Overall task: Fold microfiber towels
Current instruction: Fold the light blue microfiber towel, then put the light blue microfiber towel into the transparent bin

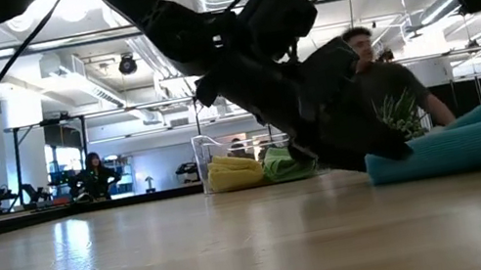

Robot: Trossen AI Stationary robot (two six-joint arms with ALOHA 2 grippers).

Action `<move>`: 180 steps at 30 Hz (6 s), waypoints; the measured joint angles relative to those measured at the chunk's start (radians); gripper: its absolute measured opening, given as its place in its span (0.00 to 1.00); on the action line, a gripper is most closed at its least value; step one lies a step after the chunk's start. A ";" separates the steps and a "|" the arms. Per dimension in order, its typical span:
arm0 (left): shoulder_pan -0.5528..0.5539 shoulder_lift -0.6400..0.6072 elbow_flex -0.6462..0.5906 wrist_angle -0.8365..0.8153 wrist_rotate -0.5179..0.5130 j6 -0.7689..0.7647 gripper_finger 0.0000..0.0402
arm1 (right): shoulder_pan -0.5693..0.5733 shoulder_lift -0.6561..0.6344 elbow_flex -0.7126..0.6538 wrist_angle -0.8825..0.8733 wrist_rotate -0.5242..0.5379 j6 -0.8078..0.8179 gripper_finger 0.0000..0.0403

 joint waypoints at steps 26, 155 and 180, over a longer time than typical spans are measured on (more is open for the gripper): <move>-0.003 -0.365 -0.534 -0.063 -0.093 -0.387 0.64 | -0.030 0.054 -0.183 0.810 0.229 -0.104 0.45; -0.041 -0.455 -0.766 0.446 -0.206 -0.987 0.34 | -0.516 0.467 -0.006 0.885 -0.181 0.101 0.61; -0.041 -0.446 -0.770 0.483 -0.177 -1.013 0.34 | -0.600 0.542 0.002 1.024 -0.249 0.093 0.68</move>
